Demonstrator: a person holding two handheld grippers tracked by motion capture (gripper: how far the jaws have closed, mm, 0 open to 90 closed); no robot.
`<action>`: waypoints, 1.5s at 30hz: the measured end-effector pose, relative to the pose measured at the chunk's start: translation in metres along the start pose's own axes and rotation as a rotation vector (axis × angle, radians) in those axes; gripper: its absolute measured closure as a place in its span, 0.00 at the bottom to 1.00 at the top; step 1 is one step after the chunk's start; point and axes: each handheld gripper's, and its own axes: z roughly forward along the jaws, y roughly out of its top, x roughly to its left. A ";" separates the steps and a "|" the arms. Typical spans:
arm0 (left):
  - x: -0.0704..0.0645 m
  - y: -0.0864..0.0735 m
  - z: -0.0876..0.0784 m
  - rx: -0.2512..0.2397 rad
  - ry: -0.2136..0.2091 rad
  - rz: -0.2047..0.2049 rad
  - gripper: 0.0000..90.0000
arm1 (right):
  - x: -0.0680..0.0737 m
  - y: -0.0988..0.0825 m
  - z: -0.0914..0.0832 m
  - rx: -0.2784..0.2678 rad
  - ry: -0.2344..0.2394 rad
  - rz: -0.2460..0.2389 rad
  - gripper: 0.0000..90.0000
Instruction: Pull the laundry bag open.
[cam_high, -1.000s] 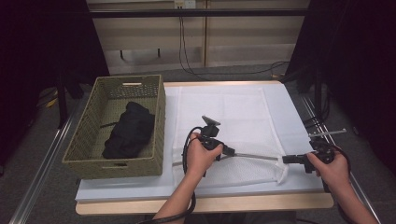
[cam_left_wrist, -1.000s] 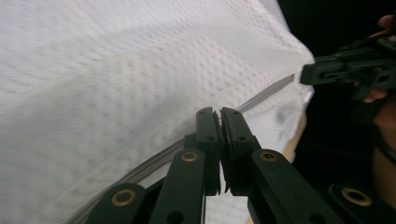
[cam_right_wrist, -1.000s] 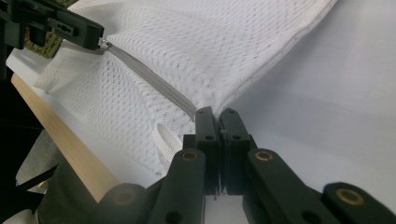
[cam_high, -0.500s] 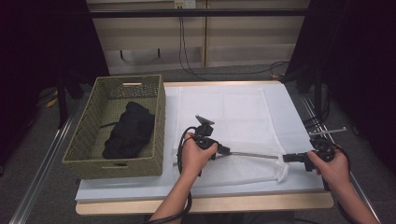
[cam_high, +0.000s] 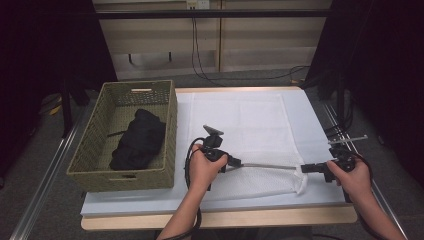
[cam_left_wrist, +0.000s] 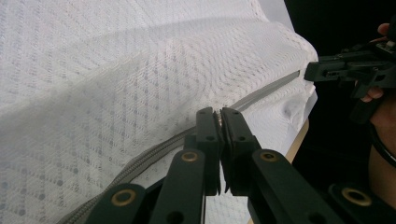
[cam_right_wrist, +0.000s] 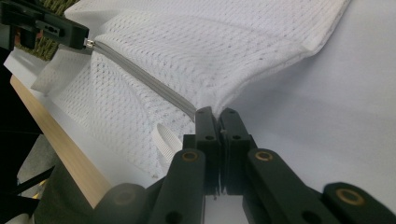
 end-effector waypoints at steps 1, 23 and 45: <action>-0.001 -0.001 0.000 -0.010 -0.003 -0.019 0.97 | 0.000 0.000 0.000 0.002 -0.004 -0.004 0.98; 0.005 -0.002 -0.009 -0.029 -0.015 -0.034 0.97 | -0.002 0.000 -0.004 -0.012 0.007 0.006 0.98; 0.013 -0.004 -0.020 -0.035 -0.012 -0.061 0.97 | -0.002 0.000 -0.005 -0.015 0.004 0.004 0.98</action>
